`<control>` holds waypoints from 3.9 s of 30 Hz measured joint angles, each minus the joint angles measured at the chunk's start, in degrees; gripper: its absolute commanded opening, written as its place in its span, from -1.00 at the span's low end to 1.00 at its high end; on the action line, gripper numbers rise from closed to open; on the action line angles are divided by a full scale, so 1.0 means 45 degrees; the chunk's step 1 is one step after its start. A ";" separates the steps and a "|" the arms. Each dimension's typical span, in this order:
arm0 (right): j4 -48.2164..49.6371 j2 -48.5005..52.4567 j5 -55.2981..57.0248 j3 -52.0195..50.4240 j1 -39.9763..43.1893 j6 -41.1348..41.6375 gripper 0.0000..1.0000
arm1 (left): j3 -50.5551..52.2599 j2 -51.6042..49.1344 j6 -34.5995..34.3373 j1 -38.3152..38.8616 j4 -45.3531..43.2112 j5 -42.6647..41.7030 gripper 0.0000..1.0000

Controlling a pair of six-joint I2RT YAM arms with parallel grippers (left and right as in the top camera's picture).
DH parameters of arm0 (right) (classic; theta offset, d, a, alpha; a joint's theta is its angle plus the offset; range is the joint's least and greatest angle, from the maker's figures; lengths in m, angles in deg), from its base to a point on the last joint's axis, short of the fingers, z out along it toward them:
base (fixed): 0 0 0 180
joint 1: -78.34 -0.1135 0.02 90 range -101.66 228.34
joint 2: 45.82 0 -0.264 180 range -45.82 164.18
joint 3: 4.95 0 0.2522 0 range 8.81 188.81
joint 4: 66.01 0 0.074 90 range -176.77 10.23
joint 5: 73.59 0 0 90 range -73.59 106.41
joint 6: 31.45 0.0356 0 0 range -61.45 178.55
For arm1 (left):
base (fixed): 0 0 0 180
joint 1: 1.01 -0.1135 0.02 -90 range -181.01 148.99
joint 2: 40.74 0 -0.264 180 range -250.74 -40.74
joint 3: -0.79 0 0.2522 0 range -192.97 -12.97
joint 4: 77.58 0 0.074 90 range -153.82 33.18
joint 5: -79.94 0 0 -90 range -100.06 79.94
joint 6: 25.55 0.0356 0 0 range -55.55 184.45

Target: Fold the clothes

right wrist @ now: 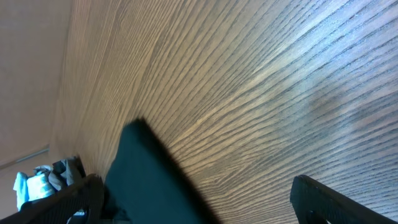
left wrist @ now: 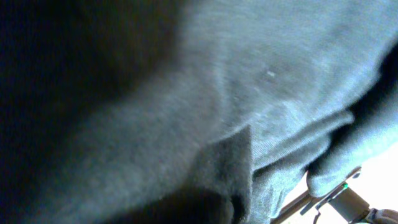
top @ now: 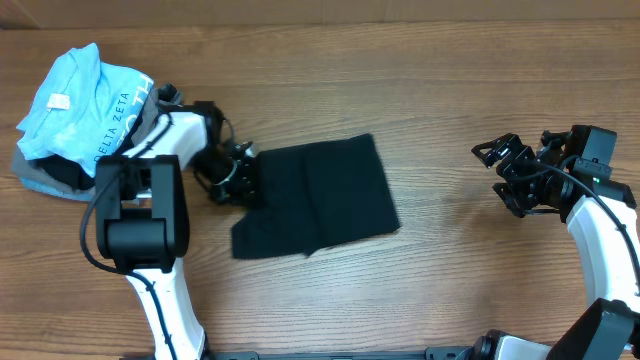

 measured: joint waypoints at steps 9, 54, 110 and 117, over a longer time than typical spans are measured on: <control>-0.0010 0.0000 0.0005 0.0000 -0.0005 0.0000 1.00 | -0.1846 -0.0126 -0.0141 -0.1054 0.2453 0.3381 -0.92; -0.1632 0.0000 0.1175 0.0000 0.0000 -0.0364 0.99 | -0.4323 0.3755 -0.5663 0.8097 -0.0296 0.5382 0.68; -0.2856 0.0000 0.2535 0.0000 0.0000 0.0160 0.63 | -0.4313 0.0520 -0.3050 0.7621 -0.1627 0.6649 -0.87; -0.3633 0.0000 0.2511 0.0000 -0.0005 -0.0296 0.61 | -0.4313 0.0520 -0.3070 0.7023 -0.0131 0.7825 -0.73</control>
